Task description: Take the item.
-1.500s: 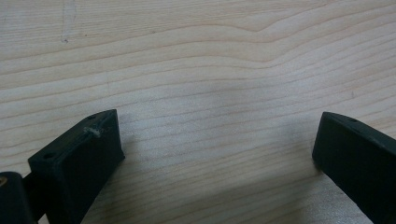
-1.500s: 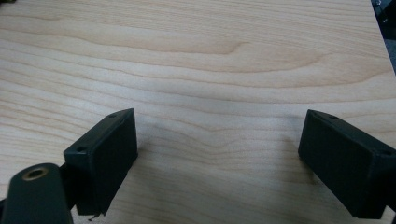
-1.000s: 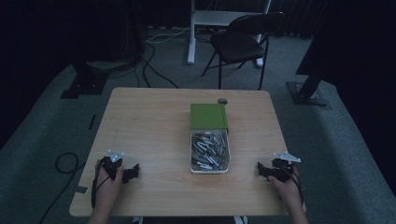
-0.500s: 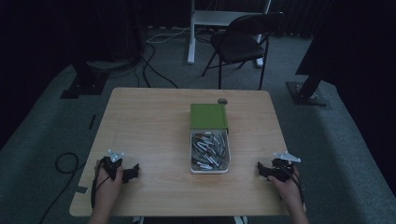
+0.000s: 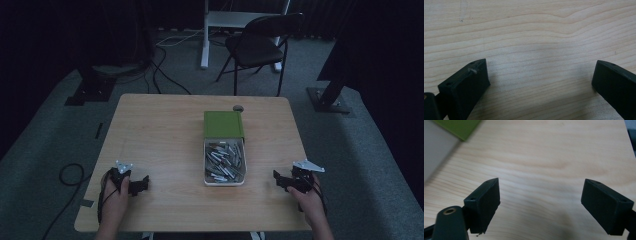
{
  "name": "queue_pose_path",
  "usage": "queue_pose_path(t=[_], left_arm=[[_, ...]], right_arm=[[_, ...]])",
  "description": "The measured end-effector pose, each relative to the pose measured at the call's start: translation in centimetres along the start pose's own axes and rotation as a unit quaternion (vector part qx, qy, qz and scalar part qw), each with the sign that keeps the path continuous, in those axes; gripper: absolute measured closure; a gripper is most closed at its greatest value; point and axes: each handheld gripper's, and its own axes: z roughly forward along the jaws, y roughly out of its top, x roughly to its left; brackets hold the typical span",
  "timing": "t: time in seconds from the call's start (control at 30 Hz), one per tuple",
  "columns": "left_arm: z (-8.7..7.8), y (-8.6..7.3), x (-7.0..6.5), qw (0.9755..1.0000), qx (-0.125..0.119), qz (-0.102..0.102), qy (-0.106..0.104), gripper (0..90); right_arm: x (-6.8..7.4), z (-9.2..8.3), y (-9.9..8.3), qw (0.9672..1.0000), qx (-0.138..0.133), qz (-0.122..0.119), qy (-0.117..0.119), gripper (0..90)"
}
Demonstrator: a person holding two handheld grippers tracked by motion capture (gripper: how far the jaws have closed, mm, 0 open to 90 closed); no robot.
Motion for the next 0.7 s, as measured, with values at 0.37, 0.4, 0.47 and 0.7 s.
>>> queue_pose_path(t=[0.37, 0.4, 0.47, 0.7], left_arm=[[0.0, 0.0, 0.0, 1.0000, -0.001, -0.001, 0.001, 1.5], [0.0, 0.0, 0.0, 1.0000, -0.001, -0.001, 0.001, 1.5], [0.0, 0.0, -0.1, 1.0000, -0.001, -0.002, 0.002, 1.5], [0.0, 0.0, -0.1, 1.0000, -0.001, -0.002, 0.002, 1.5]], right_arm=[[2.4, -2.2, 3.0, 0.9971, -0.047, -0.017, 0.057, 18.2], [2.6, -2.4, 3.2, 0.9967, -0.050, -0.021, 0.060, 18.2], [3.4, -3.1, 4.0, 0.9945, -0.065, -0.031, 0.076, 19.3], [5.0, -4.3, 5.6, 0.9893, -0.084, -0.057, 0.105, 29.5]])
